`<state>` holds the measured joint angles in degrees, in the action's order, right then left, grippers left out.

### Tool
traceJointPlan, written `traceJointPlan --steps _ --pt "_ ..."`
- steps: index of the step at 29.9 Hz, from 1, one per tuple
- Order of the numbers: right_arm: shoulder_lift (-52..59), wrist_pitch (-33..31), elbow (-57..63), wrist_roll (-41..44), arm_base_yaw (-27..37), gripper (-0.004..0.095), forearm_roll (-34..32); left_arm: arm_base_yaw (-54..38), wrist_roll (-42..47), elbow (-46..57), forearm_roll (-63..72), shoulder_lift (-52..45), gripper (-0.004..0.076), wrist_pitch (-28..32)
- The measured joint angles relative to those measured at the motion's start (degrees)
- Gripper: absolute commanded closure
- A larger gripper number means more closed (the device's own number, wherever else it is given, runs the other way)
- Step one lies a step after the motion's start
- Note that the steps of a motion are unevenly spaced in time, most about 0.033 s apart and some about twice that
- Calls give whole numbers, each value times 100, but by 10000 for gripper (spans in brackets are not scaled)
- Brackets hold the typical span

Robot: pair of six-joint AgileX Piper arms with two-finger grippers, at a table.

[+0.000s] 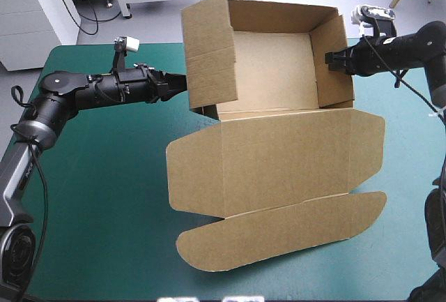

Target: Fold the box

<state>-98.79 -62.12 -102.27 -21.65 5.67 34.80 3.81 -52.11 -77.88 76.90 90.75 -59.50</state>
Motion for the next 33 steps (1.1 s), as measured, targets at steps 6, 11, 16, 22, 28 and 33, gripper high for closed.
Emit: traceJointPlan --steps 6,11,16,22,28,33 --pt "0 36 0 6 0 922 4 0 -47 0 647 0 367 -79" --pt "0 48 0 6 0 922 4 0 -89 0 1079 0 353 -246" --pt "0 62 0 6 0 922 4 0 -164 0 1192 0 248 -280" --pt "0 87 0 6 0 922 4 0 -179 -57 1405 0 224 -510" --pt "0 91 0 6 0 921 15 194 -159 -349 1305 0 225 -461" --pt "0 100 0 17 0 921 18 640 263 -770 348 0 225 79"
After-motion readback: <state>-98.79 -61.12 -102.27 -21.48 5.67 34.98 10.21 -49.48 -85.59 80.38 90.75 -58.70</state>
